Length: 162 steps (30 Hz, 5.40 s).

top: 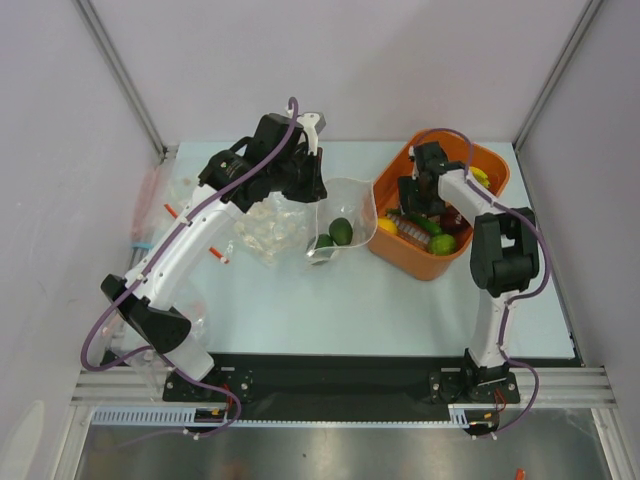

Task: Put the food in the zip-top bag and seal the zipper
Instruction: Pick up the fake vegetable from the bin, then place the fake vegetable in the zipper food storage bag, then pick up the fake fruit from the bin.

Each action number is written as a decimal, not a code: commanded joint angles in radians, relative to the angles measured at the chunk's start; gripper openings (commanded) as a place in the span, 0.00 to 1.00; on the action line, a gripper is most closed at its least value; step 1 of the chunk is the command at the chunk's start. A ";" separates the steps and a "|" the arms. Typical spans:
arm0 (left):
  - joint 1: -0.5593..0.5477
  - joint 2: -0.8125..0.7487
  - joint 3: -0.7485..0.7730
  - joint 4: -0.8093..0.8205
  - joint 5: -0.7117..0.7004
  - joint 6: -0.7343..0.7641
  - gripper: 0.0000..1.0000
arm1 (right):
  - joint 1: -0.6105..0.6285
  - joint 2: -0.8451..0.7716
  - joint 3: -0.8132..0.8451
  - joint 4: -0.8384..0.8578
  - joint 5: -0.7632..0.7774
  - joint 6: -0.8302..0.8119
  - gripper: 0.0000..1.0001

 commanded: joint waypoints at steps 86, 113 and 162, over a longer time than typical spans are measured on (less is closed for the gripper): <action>0.027 -0.008 0.092 0.013 0.313 -0.123 0.00 | 0.437 -0.918 -0.536 0.935 -0.133 0.176 0.76; 0.057 -0.019 0.060 0.013 0.259 -0.075 0.00 | 0.132 -0.566 -0.023 -0.283 0.459 0.587 0.88; 0.057 -0.051 -0.006 0.066 0.258 -0.080 0.00 | -0.049 0.048 0.130 -0.211 0.545 0.401 0.98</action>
